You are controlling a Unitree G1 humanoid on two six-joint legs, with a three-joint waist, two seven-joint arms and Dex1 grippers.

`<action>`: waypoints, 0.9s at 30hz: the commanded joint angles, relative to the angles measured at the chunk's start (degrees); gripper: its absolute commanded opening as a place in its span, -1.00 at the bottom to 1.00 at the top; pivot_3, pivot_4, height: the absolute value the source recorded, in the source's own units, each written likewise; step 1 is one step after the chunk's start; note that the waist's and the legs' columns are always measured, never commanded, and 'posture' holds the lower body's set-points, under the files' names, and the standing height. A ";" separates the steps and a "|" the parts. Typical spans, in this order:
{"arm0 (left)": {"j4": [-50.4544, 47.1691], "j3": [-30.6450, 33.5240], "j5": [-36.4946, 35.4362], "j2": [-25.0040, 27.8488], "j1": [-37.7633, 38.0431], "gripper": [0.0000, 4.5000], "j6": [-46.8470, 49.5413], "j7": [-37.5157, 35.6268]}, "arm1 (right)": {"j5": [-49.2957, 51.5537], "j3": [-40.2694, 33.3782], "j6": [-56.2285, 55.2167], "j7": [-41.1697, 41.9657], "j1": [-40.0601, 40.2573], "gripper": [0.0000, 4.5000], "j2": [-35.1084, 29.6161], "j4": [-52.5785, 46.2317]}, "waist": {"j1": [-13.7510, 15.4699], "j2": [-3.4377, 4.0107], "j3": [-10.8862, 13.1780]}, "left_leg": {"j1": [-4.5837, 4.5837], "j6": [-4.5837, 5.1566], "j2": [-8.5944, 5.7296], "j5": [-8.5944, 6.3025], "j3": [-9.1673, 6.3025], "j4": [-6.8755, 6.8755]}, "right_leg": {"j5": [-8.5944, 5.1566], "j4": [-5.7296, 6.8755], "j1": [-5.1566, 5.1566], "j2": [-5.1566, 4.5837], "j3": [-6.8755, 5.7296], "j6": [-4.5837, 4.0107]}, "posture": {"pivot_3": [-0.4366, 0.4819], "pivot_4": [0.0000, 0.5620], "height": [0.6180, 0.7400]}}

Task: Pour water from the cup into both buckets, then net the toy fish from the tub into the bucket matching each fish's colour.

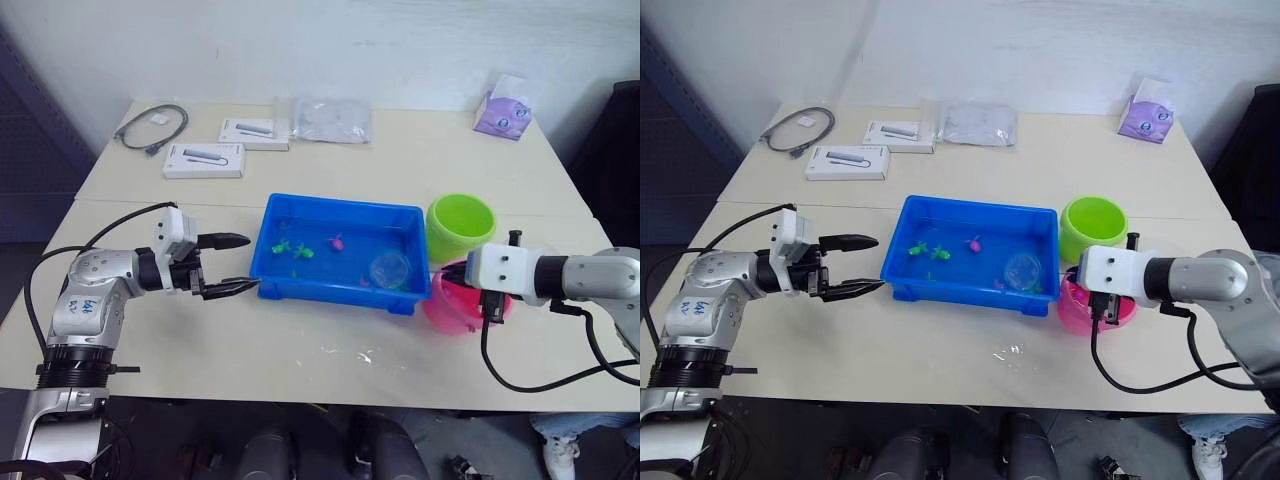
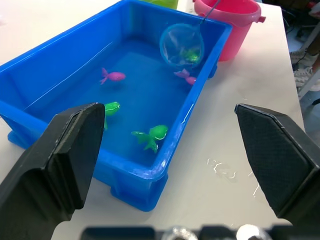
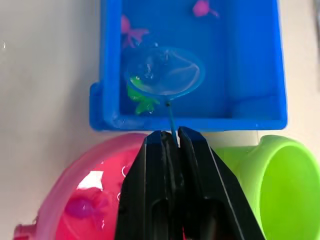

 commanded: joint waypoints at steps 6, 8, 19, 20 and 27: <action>-2.45 -1.89 0.61 -0.76 -0.97 0.99 -0.69 0.13 | -6.55 5.56 -1.31 10.44 -12.38 -1.00 4.11 4.29 | -0.77 0.03 0.02 | 0.00 -0.04 0.03 0.02 -0.01 -0.01 | 0.00 0.09 0.00 0.04 -0.01 0.00 | -0.05 -0.47 1.00; -2.59 -2.49 0.77 -0.76 -1.20 0.99 -0.38 -0.11 | -7.10 6.67 -2.06 12.72 -13.91 -1.00 5.27 5.00 | -0.81 0.03 0.02 | -0.01 -0.05 0.03 0.01 0.00 -0.02 | 0.00 0.14 -0.01 0.05 -0.01 0.01 | -0.05 -0.47 1.00; -3.12 -3.34 0.49 -0.36 -2.26 0.99 1.14 -0.33 | -6.75 7.49 0.05 18.19 -19.24 -1.00 12.54 9.49 | -0.89 0.04 0.02 | -0.01 -0.06 0.03 0.02 0.00 0.00 | 0.02 0.15 0.00 0.06 -0.02 0.03 | -0.05 -0.47 1.00; -3.16 -3.22 0.49 -0.22 -2.10 0.99 1.07 -0.37 | -4.83 6.36 2.96 17.99 -18.90 -1.00 13.66 9.10 | -0.87 0.05 0.03 | -0.01 -0.06 0.03 0.02 0.00 -0.01 | 0.02 0.17 0.01 0.06 -0.02 0.03 | -0.05 -0.47 1.00; -3.28 -2.62 0.50 0.13 -1.43 0.99 0.85 0.01 | -1.34 2.18 9.54 14.59 -16.36 -1.00 16.26 7.74 | -0.78 0.06 0.03 | -0.02 -0.07 0.03 0.02 -0.02 0.00 | 0.02 0.19 0.01 0.06 -0.04 0.03 | -0.05 -0.47 1.00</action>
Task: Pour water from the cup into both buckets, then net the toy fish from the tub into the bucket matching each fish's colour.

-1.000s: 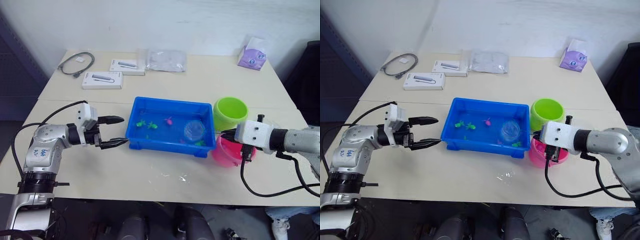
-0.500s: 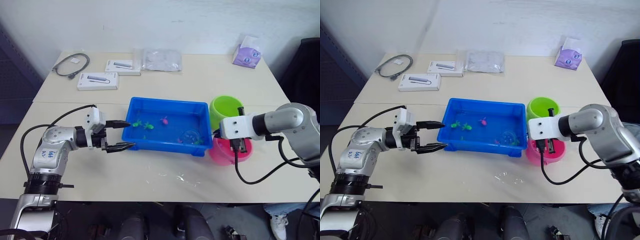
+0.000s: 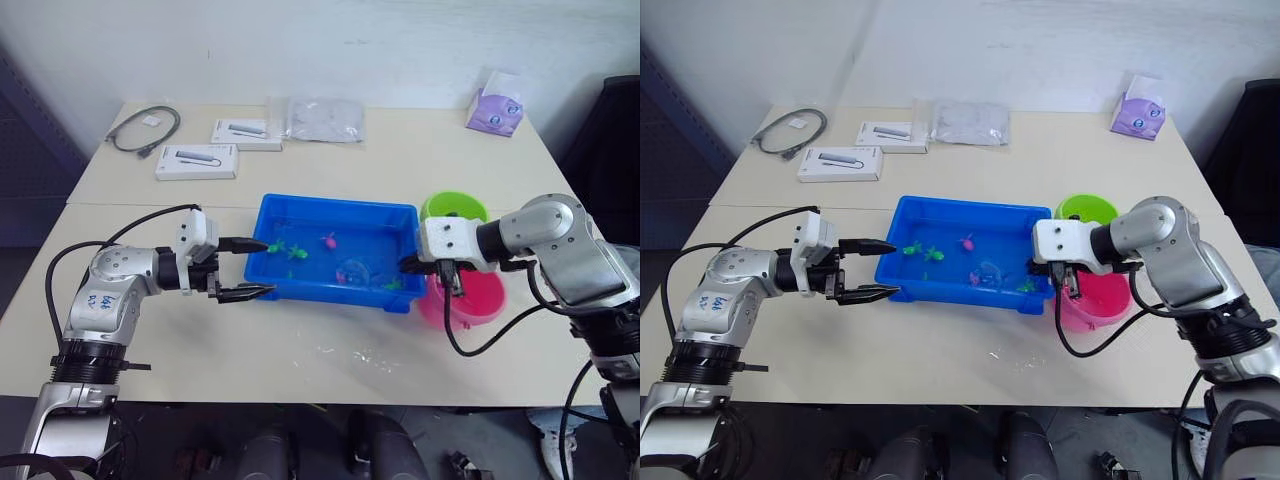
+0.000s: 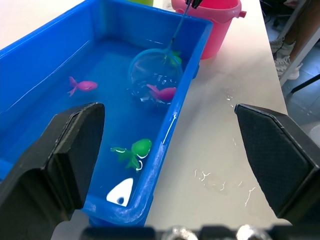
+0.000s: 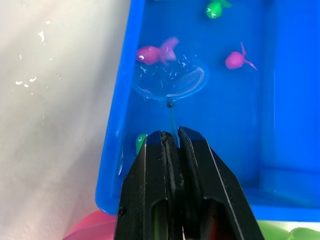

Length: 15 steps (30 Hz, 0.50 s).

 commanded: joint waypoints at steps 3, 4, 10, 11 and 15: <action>-1.75 1.44 -0.17 0.97 0.67 0.99 -0.35 0.25 | 2.88 -5.60 1.82 -3.47 4.06 -1.00 0.62 -1.32 | 0.02 0.00 0.00 | -0.01 0.00 0.00 0.00 -0.01 0.00 | 0.00 -0.02 0.01 0.00 -0.01 0.00 | -0.05 -0.47 1.00; -1.78 1.47 -0.16 1.01 0.74 0.99 -0.37 0.28 | 3.27 -6.34 2.00 -4.05 4.65 -1.00 0.76 -1.22 | -0.01 0.00 0.00 | -0.01 0.00 0.00 0.00 0.00 0.00 | 0.00 -0.02 0.01 0.00 0.00 0.00 | -0.05 -0.47 1.00; -1.32 1.53 -0.05 1.12 0.66 0.99 -0.65 0.24 | 7.32 -11.31 3.98 -5.88 7.65 -1.00 0.84 -0.75 | -0.03 0.02 0.01 | 0.00 -0.02 0.00 0.01 0.01 0.00 | 0.00 0.03 -0.01 0.01 0.01 0.00 | -0.05 -0.47 1.00; -1.15 1.48 -0.03 1.09 0.52 0.99 -0.71 0.21 | 7.72 -11.87 4.23 -5.93 8.08 -1.00 0.64 -0.59 | -0.04 0.02 0.01 | -0.01 -0.02 0.00 0.01 0.01 0.00 | 0.00 0.03 -0.01 0.02 0.01 0.00 | -0.05 -0.47 1.00; -0.57 1.17 0.11 0.89 -0.13 0.99 -0.90 0.08 | 8.27 -12.83 4.04 -6.15 9.23 -1.00 0.55 -0.14 | -0.04 0.02 0.01 | 0.00 -0.02 0.00 0.01 0.02 0.00 | 0.00 0.02 -0.01 0.02 0.02 0.00 | -0.05 -0.47 1.00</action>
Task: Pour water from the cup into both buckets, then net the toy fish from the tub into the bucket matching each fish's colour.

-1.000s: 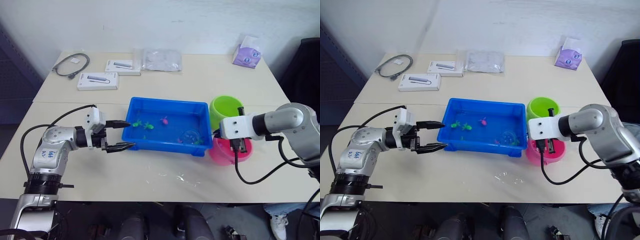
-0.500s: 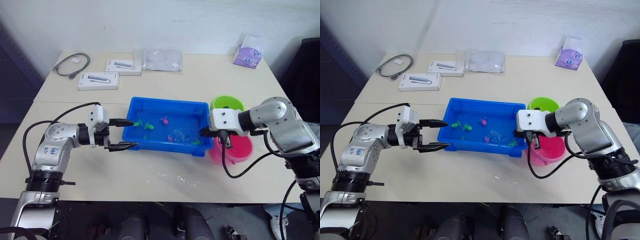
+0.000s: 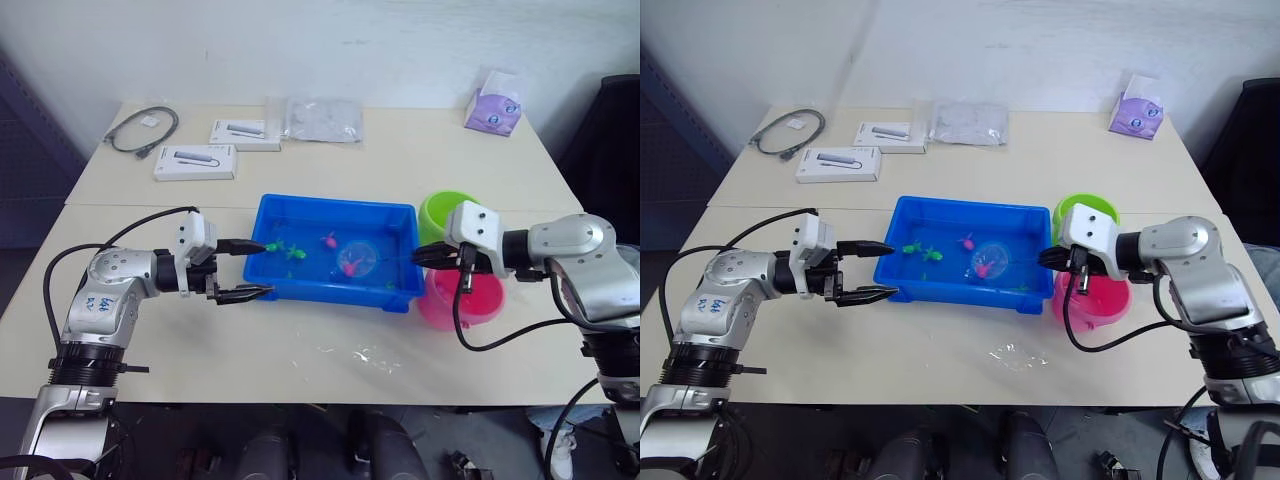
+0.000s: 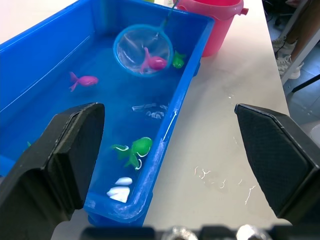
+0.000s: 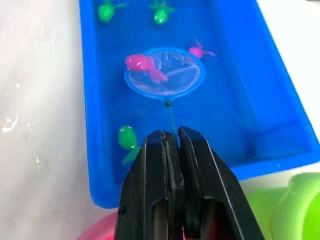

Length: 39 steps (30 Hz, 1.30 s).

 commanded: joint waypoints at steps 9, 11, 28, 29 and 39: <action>-0.14 0.95 -0.53 -0.07 -2.19 0.99 -0.62 -0.64 | 6.26 -8.35 1.32 -2.09 3.41 -1.00 -1.25 -2.06 | 0.19 0.01 0.00 | -0.01 0.00 0.00 0.00 -0.01 -0.01 | 0.00 -0.03 0.01 0.00 -0.01 0.00 | -0.05 -0.47 1.00; -0.33 0.86 -0.84 -0.41 -2.34 0.99 -0.30 -0.73 | 9.44 -12.96 1.44 -2.33 6.20 -1.00 -1.43 -4.72 | 0.22 0.00 0.00 | -0.01 0.00 0.00 0.00 -0.01 -0.01 | 0.01 -0.03 0.01 0.00 0.00 0.01 | -0.05 -0.47 1.00; 4.04 -4.53 -0.98 -9.53 -8.42 0.99 0.60 -4.55 | 15.60 -52.28 -9.65 -14.07 51.81 -1.00 14.86 -29.96 | 1.56 0.01 0.00 | 0.08 -0.01 -0.05 -0.01 0.08 -0.03 | 0.06 -0.08 0.11 0.26 0.14 0.11 | -0.05 -0.47 1.00; 4.77 -4.85 -0.76 -9.98 -8.99 0.99 0.42 -4.99 | 14.97 -53.19 -12.24 -14.56 53.35 -1.00 16.42 -29.28 | 1.53 0.01 0.00 | 0.11 -0.01 -0.05 -0.01 0.09 -0.03 | 0.06 -0.09 0.13 0.29 0.14 0.10 | -0.05 -0.47 1.00; 8.19 -7.15 -0.81 -13.97 -12.27 0.99 1.19 -7.53 | -3.06 -52.17 -49.68 -18.75 62.76 -1.00 22.05 -17.37 | 0.73 0.03 -0.01 | 0.30 -0.01 -0.04 -0.01 0.29 -0.06 | 0.04 -0.11 0.12 0.25 0.41 0.08 | -0.05 -0.47 1.00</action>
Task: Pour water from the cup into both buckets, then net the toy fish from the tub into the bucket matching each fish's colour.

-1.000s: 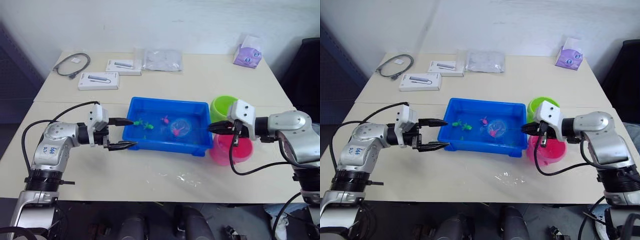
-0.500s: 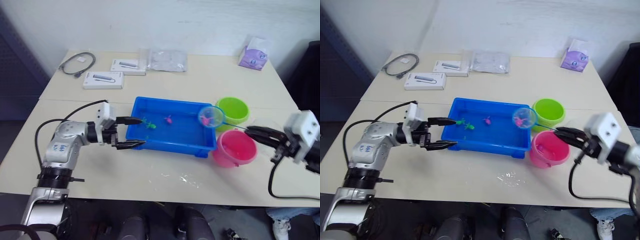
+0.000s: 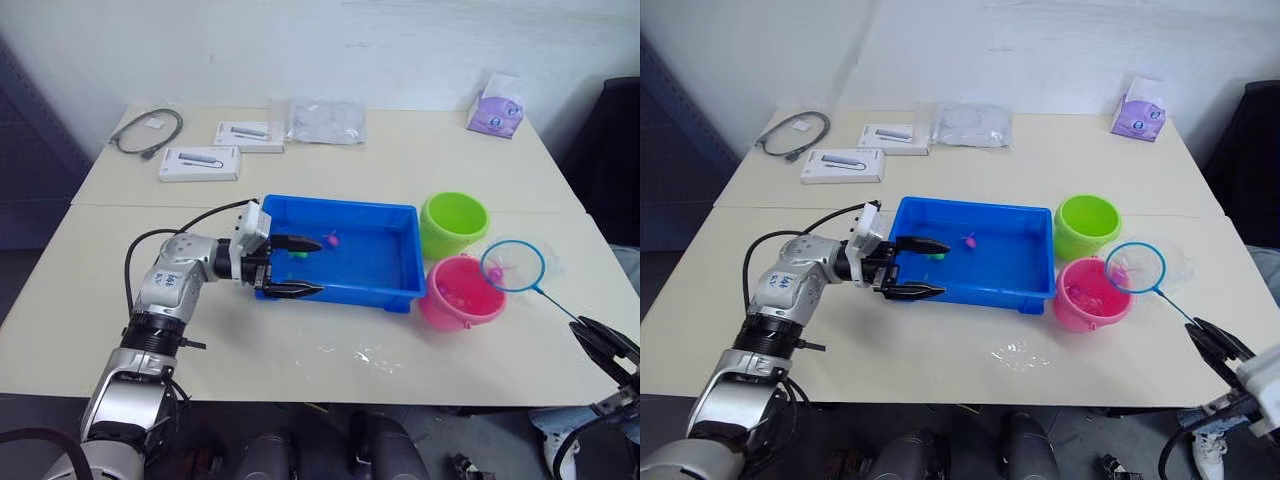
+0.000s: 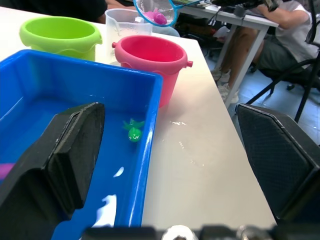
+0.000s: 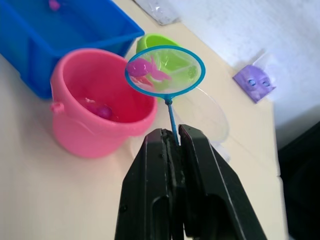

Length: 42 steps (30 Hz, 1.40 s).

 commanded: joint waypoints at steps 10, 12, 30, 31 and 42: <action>-1.89 -0.15 -0.08 -1.08 0.55 0.99 0.30 -0.66 | -30.31 -1.11 -32.61 -22.68 -3.33 -1.00 -3.57 12.16 | -0.73 0.00 0.00 | 0.02 -0.06 0.02 0.03 -0.02 0.00 | -0.03 0.05 -0.03 -0.08 0.05 -0.06 | -0.05 -0.47 1.00; -1.92 0.00 -0.03 -1.19 1.15 0.99 0.00 -0.34 | -36.69 -1.37 -35.08 -26.57 -3.64 -1.00 -4.43 12.24 | -0.79 0.02 -0.01 | 0.02 -0.07 0.02 0.03 -0.01 0.00 | -0.03 0.05 -0.03 -0.08 0.06 -0.06 | -0.05 -0.47 1.00; -0.52 1.48 1.23 -3.09 2.14 0.99 -6.55 4.37 | -62.14 0.75 -36.29 -54.21 -1.56 -1.00 -12.93 11.19 | -0.78 0.01 -0.01 | 0.01 -0.15 0.03 0.09 -0.02 0.00 | -0.05 0.06 -0.02 -0.03 0.13 -0.08 | -0.05 -0.47 1.00; -0.38 1.59 1.23 -3.02 2.14 0.99 -6.68 4.49 | -56.54 1.85 -34.81 -52.28 -1.48 -1.00 -13.45 11.28 | -0.78 0.01 -0.01 | 0.01 -0.15 0.04 0.09 -0.03 0.00 | -0.05 0.06 -0.02 -0.02 0.13 -0.08 | -0.05 -0.47 1.00; -0.54 8.56 -0.39 3.62 6.01 0.99 -4.47 6.74 | 13.69 24.83 6.01 -27.84 -7.32 -1.00 -22.38 -9.26 | -0.87 0.00 0.00 | 0.05 -0.07 0.16 0.08 -0.14 0.05 | -0.08 0.17 -0.01 -0.10 0.01 -0.15 | -0.05 -0.47 1.00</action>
